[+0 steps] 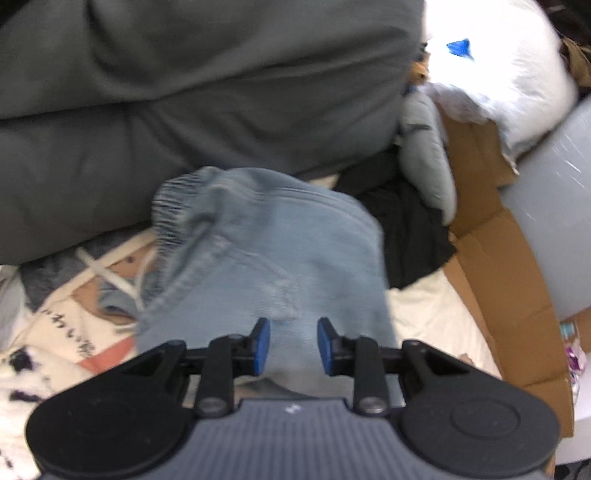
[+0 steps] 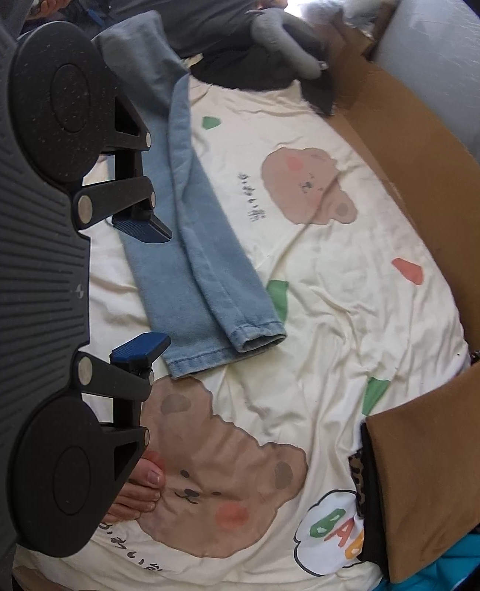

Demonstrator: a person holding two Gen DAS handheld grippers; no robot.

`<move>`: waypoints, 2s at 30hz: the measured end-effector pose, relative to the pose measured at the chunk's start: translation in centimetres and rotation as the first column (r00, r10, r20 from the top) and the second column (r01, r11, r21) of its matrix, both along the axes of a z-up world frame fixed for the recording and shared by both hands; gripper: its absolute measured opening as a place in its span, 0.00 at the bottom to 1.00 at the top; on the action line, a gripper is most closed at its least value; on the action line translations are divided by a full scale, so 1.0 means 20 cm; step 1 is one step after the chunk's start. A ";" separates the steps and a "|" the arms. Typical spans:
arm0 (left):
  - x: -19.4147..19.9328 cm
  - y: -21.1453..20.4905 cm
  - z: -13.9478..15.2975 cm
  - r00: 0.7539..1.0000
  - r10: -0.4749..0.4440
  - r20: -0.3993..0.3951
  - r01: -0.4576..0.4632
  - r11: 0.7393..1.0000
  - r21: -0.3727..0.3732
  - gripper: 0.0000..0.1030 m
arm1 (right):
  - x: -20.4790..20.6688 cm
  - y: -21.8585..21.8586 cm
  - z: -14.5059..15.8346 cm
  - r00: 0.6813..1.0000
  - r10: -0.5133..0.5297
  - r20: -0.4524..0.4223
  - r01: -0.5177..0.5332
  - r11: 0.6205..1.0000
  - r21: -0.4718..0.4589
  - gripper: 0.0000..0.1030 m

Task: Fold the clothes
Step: 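Grasp the jeans waistband area with the left tool, then lift the jeans waist with the left tool while the right tool hovers over the leg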

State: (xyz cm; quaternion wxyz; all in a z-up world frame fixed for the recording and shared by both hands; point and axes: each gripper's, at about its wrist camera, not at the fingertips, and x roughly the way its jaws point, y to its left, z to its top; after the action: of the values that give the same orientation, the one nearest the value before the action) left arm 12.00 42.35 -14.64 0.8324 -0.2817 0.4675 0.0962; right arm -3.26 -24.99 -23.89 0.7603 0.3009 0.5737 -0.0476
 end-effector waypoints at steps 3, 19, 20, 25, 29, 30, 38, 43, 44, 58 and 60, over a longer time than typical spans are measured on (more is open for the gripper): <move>-0.04 0.08 -0.04 0.999 0.029 -0.015 -0.029 1.000 0.002 0.33 | -0.01 0.02 -0.03 1.000 0.010 -0.019 -0.011 1.000 -0.013 0.59; -0.27 0.31 -0.51 0.948 0.303 -0.094 -0.316 0.929 -0.192 0.82 | -0.03 0.08 -0.07 0.994 0.088 -0.071 -0.093 0.993 -0.072 0.59; -0.29 0.32 -0.54 0.942 0.322 -0.091 -0.334 0.919 -0.210 0.82 | -0.04 0.09 -0.07 0.992 0.099 -0.072 -0.104 0.991 -0.081 0.59; -0.35 0.35 -0.67 0.916 0.387 -0.103 -0.400 0.881 -0.253 0.85 | -0.04 0.12 -0.06 0.988 0.136 -0.079 -0.145 0.983 -0.110 0.59; -0.38 0.37 -0.75 0.897 0.427 -0.110 -0.440 0.850 -0.288 0.86 | -0.04 0.15 -0.08 0.985 0.150 -0.087 -0.159 0.981 -0.112 0.59; -0.38 0.38 -0.77 0.894 0.434 -0.110 -0.446 0.844 -0.298 0.86 | -0.04 0.16 -0.09 0.984 0.154 -0.090 -0.163 0.980 -0.111 0.59; -0.36 0.38 -0.82 0.871 0.481 -0.101 -0.481 0.790 -0.380 0.70 | -0.03 0.22 -0.10 0.977 0.186 -0.102 -0.197 0.975 -0.105 0.59; -0.34 0.36 -0.78 0.877 0.475 -0.072 -0.465 0.801 -0.378 0.29 | -0.01 0.22 -0.08 0.977 0.193 -0.088 -0.201 0.974 -0.103 0.59; -0.34 0.36 -0.77 0.880 0.470 -0.067 -0.459 0.806 -0.374 0.25 | -0.01 0.22 -0.07 0.978 0.193 -0.084 -0.201 0.974 -0.102 0.59; -0.35 0.29 -0.39 0.951 0.296 0.087 -0.266 0.930 -0.253 0.08 | 0.00 0.22 -0.01 0.981 0.194 -0.007 -0.194 0.979 -0.066 0.59; -0.36 0.27 -0.31 0.954 0.281 0.104 -0.250 0.937 -0.242 0.07 | 0.00 0.21 0.00 0.982 0.191 0.006 -0.191 0.980 -0.065 0.59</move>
State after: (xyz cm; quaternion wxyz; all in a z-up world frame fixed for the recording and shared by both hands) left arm 4.88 47.74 -20.88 0.8042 -0.4412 0.3748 0.1347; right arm -3.35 -20.71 -23.90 0.7741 0.2204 0.5934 0.0092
